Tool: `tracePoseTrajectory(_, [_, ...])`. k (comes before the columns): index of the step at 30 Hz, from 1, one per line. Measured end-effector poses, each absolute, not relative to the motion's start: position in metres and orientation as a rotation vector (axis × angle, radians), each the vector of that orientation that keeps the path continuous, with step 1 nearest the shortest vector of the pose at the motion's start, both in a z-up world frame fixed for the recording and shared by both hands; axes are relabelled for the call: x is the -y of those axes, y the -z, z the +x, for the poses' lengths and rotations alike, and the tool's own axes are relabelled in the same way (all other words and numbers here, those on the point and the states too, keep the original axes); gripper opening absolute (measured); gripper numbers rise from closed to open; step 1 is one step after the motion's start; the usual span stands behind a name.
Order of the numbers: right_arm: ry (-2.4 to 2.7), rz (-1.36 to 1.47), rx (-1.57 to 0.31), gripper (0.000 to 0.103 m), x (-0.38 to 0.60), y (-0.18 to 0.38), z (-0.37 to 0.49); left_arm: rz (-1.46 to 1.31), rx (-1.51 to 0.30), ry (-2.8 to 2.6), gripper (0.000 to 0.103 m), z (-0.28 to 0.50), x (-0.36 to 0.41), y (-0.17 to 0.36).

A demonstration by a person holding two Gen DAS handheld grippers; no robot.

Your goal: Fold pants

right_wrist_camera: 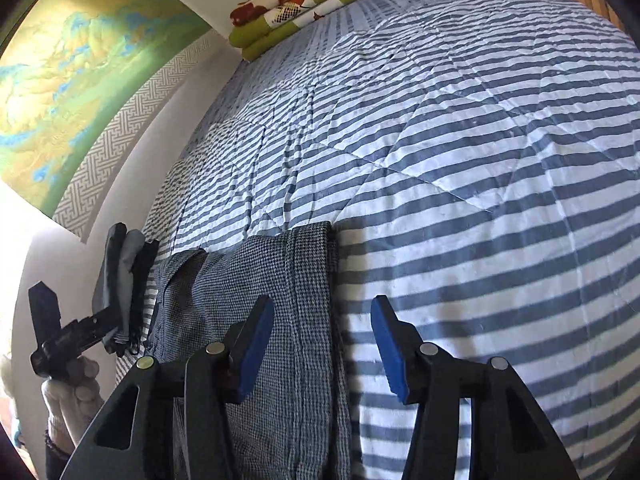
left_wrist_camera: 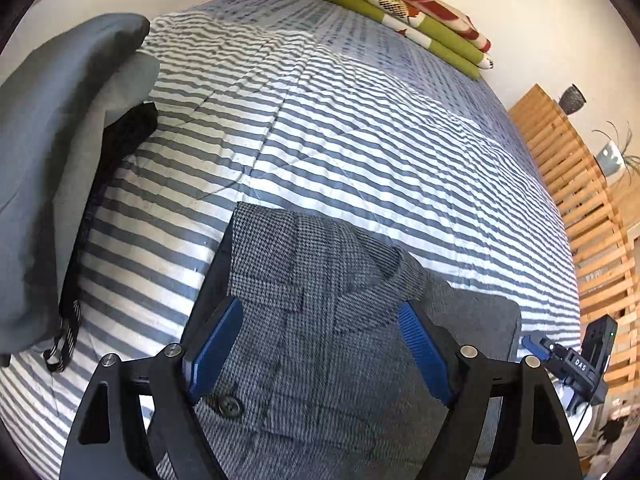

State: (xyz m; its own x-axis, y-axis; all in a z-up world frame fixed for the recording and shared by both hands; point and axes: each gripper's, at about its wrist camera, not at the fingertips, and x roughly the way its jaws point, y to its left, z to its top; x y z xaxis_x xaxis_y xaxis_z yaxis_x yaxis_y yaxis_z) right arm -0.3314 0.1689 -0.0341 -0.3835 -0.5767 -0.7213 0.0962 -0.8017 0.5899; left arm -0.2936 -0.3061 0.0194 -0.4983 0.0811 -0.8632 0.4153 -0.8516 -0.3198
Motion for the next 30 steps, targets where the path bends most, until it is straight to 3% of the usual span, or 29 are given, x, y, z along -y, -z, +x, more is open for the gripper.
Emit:
tracePoseTrajectory(5, [2.095,1.459,0.879,0.051,-0.171,0.069,-0.36,1.429,-0.847,2.353,0.084,-0.326,0.331,0.02])
tracePoseTrajectory(9, [2.083,1.45,0.873,0.052,-0.168,0.069,-0.375,1.39,-0.963,2.369,0.079,-0.333,0.329,0.044])
tracePoseTrajectory(10, [2.08,1.451,0.864,0.052,-0.166,0.069,-0.377,1.404,-0.936,2.375,0.062,-0.337,0.326,0.045])
tracePoseTrajectory(11, [2.076,1.454,0.853,0.052,-0.163,0.07,-0.379,1.42,-0.918,2.374,0.031,-0.34,0.324,0.047])
tracePoseTrajectory(13, [2.085,1.445,0.822,0.052,-0.16,0.069,-0.378,1.423,-0.913,2.373,0.017,-0.345,0.321,0.053])
tracePoseTrajectory(14, [2.085,1.44,0.814,0.051,-0.16,0.068,-0.377,1.406,-0.901,2.384,0.002,-0.344,0.319,0.053])
tracePoseTrajectory(15, [2.075,1.433,0.819,0.041,-0.16,0.068,-0.376,1.395,-0.878,2.401,0.0,-0.344,0.316,0.052])
tracePoseTrajectory(18, [2.082,1.416,0.829,0.01,-0.158,0.068,-0.371,1.337,-0.82,2.454,0.0,-0.335,0.31,0.044])
tracePoseTrajectory(26, [2.211,1.193,0.698,0.002,-0.176,0.019,-0.347,1.153,-0.888,2.444,0.0,-0.305,0.342,0.015])
tracePoseTrajectory(27, [2.226,1.194,0.676,0.002,-0.175,0.018,-0.346,1.15,-0.927,2.425,0.004,-0.309,0.348,0.018])
tracePoseTrajectory(28, [2.236,1.207,0.657,0.002,-0.173,0.02,-0.346,1.159,-0.986,2.414,0.027,-0.311,0.354,0.022])
tracePoseTrajectory(29, [2.246,1.235,0.641,0.003,-0.172,0.025,-0.347,1.179,-1.031,2.41,0.059,-0.312,0.358,0.026])
tracePoseTrajectory(30, [2.245,1.263,0.628,0.006,-0.17,0.03,-0.348,1.196,-1.046,2.403,0.068,-0.316,0.359,0.03])
